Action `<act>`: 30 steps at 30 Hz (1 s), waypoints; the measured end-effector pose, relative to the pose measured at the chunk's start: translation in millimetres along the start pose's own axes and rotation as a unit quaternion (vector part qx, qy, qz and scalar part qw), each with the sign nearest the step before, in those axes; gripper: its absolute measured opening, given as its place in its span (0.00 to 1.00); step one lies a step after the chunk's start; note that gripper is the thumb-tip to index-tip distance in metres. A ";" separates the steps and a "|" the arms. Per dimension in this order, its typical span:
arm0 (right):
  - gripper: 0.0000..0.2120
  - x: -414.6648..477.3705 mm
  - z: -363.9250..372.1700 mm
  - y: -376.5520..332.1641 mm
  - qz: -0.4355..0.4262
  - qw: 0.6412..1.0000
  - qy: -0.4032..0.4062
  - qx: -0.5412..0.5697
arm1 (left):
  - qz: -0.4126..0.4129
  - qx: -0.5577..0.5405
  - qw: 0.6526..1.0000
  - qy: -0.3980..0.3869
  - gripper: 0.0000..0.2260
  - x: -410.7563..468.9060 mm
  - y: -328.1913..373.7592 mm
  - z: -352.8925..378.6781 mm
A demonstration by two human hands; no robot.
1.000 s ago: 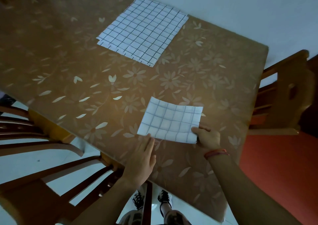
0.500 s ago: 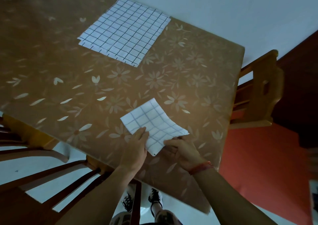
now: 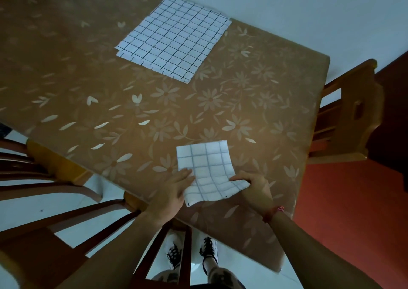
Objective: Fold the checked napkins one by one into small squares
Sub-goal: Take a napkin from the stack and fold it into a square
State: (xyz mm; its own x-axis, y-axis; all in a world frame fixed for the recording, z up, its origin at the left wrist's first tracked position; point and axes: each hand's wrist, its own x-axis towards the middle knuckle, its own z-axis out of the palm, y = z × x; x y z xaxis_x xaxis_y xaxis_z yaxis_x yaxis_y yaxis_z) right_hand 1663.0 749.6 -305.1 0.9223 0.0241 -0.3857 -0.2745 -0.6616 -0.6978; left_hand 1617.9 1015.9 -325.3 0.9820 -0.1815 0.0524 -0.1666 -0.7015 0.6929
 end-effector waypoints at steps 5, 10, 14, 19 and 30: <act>0.10 -8.2 -1.0 -24.8 -0.104 0.991 0.011 -0.078 | -0.025 0.093 0.995 0.037 0.17 -10.2 -4.3 -13.4; 0.10 -9.8 -0.2 -26.1 -0.101 0.988 -0.039 -0.111 | -0.047 0.131 0.990 0.037 0.15 -15.8 1.1 -18.0; 0.08 -9.7 -0.7 -26.7 -0.072 0.987 -0.059 -0.133 | -0.056 0.118 0.991 0.029 0.11 -15.6 -4.6 -14.9; 0.02 -4.1 2.2 -21.0 -0.078 0.986 -0.056 -0.136 | -0.094 0.098 0.990 0.031 0.02 -11.2 -1.7 -16.4; 0.09 22.1 2.8 -29.3 -0.041 0.995 -0.017 -0.092 | -0.159 0.051 0.985 0.043 0.04 11.8 -0.2 -19.4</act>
State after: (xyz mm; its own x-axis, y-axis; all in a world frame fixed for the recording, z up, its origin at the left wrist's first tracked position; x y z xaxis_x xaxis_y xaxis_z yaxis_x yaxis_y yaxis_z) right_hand 1690.7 771.6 -294.8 0.9290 0.1068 -0.3543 -0.1416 -0.7821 -0.6069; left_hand 1631.3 1027.3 -310.9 0.9892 0.1142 -0.0917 0.1464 -0.7803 0.6080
